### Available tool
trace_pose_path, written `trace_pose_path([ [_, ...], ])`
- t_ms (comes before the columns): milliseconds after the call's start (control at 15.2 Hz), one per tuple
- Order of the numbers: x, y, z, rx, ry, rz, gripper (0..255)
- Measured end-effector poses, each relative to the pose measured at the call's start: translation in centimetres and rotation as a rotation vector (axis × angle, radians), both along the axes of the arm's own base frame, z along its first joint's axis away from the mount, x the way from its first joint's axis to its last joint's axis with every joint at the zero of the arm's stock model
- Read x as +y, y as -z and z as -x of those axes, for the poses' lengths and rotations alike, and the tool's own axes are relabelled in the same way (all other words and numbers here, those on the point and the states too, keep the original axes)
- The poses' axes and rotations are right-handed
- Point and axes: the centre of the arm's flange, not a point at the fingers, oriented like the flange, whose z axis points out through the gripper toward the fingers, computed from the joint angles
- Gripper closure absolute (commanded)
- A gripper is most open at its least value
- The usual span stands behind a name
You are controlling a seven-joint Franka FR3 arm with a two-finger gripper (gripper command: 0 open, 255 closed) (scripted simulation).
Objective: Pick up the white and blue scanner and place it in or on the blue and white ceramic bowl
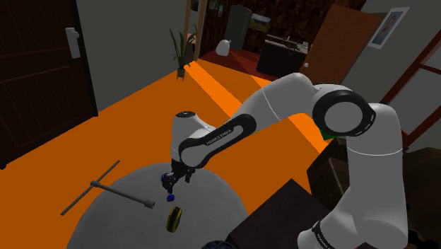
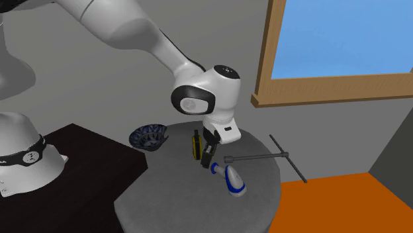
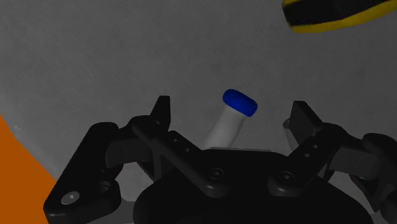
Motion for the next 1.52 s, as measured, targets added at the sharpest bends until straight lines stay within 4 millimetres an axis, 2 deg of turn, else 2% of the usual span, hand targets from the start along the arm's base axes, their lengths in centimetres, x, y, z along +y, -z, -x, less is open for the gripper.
trace_pose_path([
  [66, 0.5, 1.2, -0.4, 0.002, -0.003, 0.000, 0],
  [330, 2.3, 3.8, -1.4, 0.006, -0.010, 0.002, 0],
  [660, 2.7, 6.6, -0.9, 0.006, -0.011, 0.002, 0],
  [1122, 2.6, 7.3, -0.9, 0.006, -0.011, 0.002, 0],
  [1188, 2.6, 7.3, -0.9, 0.006, -0.011, 0.002, 255],
  [1518, 2.6, 7.3, -0.9, 0.006, -0.011, 0.002, 255],
])
